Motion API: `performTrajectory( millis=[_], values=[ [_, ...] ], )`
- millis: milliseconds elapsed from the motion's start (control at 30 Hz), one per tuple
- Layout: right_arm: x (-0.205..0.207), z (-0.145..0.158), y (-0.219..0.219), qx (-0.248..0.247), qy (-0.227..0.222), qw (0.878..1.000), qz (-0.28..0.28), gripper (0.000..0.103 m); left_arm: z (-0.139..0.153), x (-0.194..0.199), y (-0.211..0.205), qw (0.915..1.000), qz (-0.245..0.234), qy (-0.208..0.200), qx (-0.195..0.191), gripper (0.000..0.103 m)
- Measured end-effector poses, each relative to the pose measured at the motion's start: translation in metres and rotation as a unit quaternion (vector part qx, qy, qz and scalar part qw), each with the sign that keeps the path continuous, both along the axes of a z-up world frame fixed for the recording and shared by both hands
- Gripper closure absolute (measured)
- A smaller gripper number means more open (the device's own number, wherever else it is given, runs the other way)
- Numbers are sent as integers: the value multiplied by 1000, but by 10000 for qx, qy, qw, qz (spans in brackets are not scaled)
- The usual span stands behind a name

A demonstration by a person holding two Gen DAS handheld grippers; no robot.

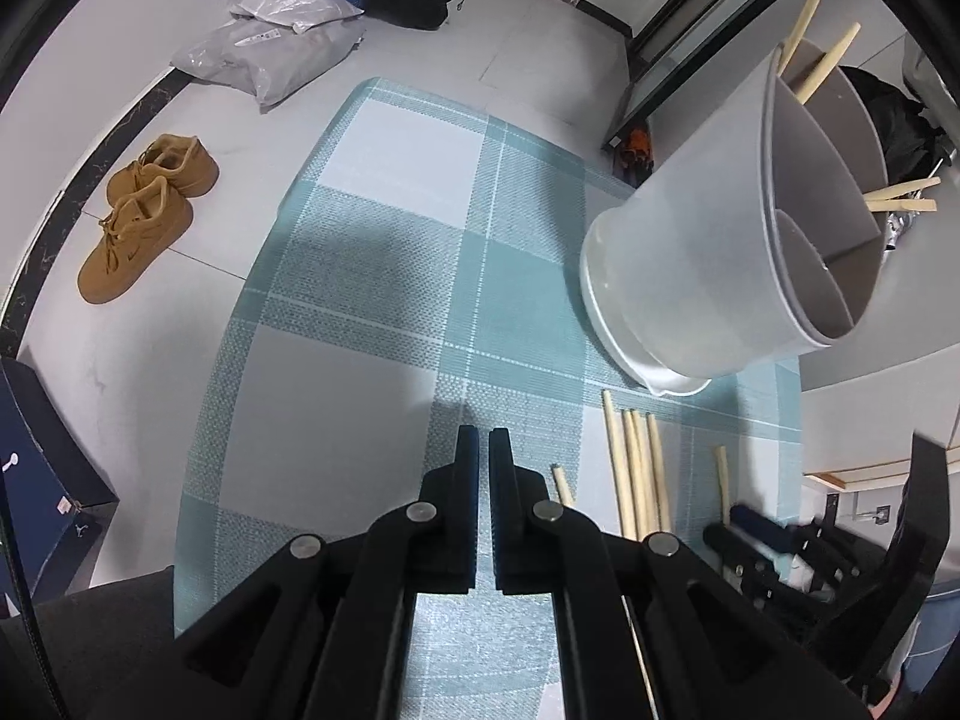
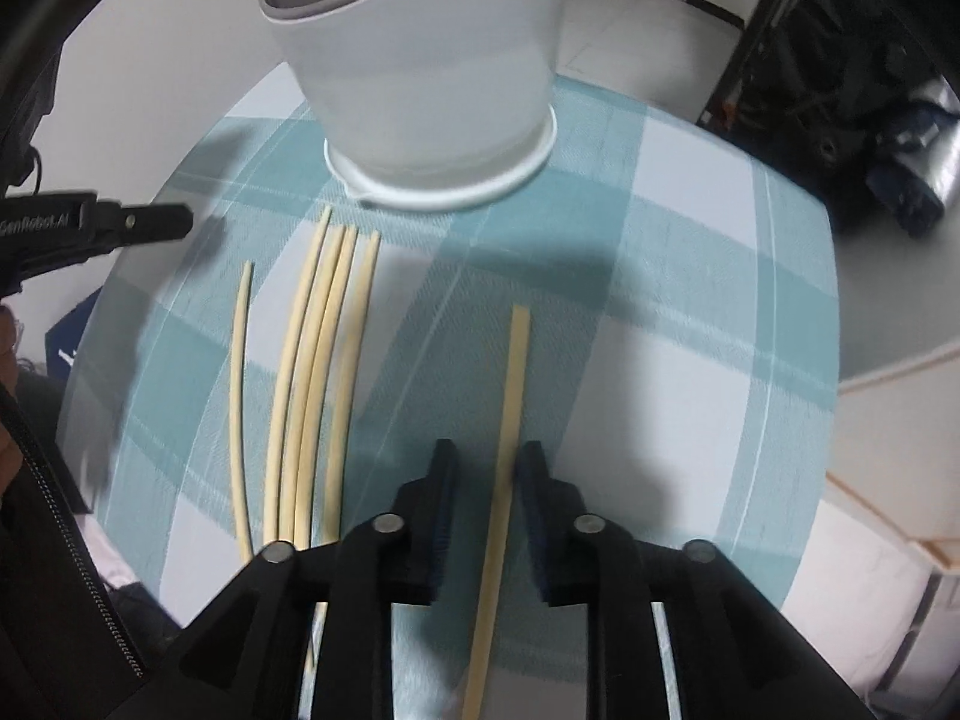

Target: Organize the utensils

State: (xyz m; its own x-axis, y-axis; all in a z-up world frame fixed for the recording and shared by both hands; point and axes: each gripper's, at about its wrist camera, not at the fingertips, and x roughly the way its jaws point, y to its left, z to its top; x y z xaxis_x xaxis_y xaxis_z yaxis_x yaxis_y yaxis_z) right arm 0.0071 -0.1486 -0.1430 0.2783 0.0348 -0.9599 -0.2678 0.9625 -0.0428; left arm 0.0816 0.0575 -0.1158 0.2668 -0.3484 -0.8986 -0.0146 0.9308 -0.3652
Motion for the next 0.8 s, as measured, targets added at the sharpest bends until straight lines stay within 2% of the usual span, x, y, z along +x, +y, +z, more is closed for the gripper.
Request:
performTrajectory(
  millis=[133,200,233,267,300,467,600,700,800],
  values=[
    [16,3,4,65,-187,9997,-134,75,-2,-2,-5,9996,-74,-33,279,101],
    [23,3,6,69,-257,9996,-138,79,-2,-2,-8,9993,-136,-54,358,97],
    [24,3,7,82,-306,9994,-125,85,-3,-3,-9,9990,-160,-72,417,95],
    [25,4,8,91,-351,9993,-106,93,-3,-4,-10,9987,-170,-91,467,89],
    [29,2,6,116,-380,9992,-101,97,-3,-5,-11,9986,-179,-124,491,84],
    [27,3,-14,674,-478,9958,-400,97,-1,-10,-20,9967,-311,-277,695,68],
    [26,10,-38,1256,-626,9868,-811,97,0,-15,-28,9957,-356,-362,781,52],
    [29,18,-60,1675,-769,9767,-1094,97,-1,-17,-32,9938,-352,-390,982,52],
    [28,28,-80,2052,-939,9646,-1365,97,-3,-18,-36,9936,-398,-296,1016,49]
  ],
)
